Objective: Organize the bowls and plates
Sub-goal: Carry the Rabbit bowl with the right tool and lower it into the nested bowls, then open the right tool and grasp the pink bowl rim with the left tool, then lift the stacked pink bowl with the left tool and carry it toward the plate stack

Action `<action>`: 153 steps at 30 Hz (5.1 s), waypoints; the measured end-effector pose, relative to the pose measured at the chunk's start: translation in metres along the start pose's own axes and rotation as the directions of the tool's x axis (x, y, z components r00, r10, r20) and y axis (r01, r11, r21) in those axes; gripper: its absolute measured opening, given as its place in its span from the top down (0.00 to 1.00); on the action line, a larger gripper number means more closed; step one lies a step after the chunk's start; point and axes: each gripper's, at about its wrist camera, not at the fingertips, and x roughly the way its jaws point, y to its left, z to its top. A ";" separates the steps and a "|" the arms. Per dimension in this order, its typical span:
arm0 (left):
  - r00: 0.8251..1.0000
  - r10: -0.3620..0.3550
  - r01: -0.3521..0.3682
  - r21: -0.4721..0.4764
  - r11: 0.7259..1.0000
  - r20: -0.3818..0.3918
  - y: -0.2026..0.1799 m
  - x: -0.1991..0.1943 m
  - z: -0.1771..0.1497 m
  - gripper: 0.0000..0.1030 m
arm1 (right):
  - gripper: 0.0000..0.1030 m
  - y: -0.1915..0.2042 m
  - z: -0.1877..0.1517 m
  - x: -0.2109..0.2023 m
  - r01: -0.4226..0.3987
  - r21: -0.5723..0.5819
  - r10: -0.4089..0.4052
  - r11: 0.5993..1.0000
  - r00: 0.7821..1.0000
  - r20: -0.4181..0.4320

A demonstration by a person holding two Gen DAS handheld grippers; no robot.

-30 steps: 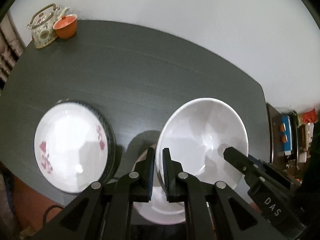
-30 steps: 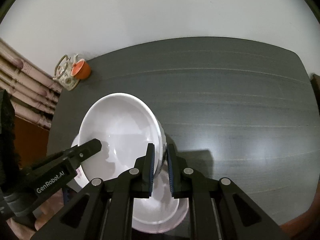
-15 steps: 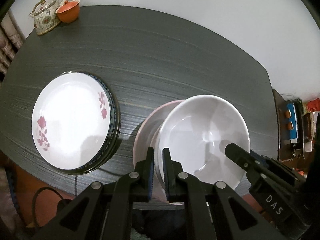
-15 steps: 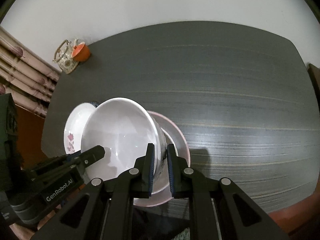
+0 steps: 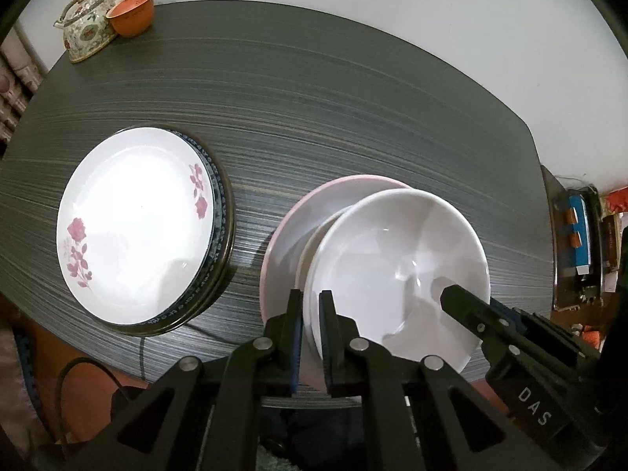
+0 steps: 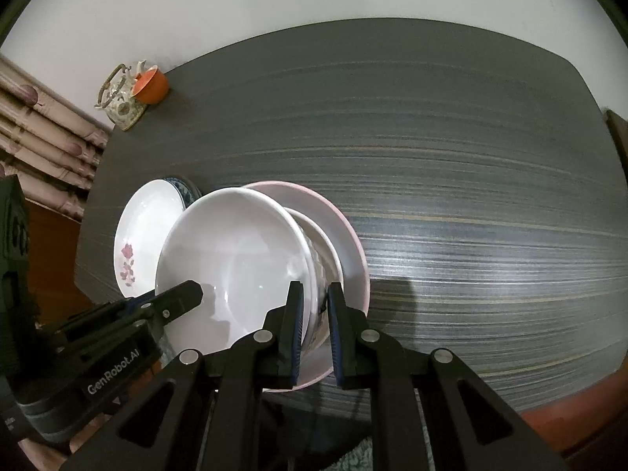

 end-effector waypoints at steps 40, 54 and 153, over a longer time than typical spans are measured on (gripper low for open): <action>1.000 -0.006 0.006 0.009 1.000 0.013 0.004 0.008 -0.003 0.86 | 0.75 -0.003 -0.003 0.014 -0.025 0.035 0.025 0.999 1.000 -0.005; 0.995 -0.058 0.058 0.000 0.998 0.080 0.017 -0.019 0.004 0.86 | 0.66 -0.005 -0.003 0.006 -0.050 0.061 0.049 0.997 0.999 0.007; 0.983 -0.182 0.182 -0.117 0.976 0.009 0.051 0.043 0.011 0.90 | 0.86 -0.054 0.015 0.041 0.043 0.212 -0.039 0.976 0.999 -0.021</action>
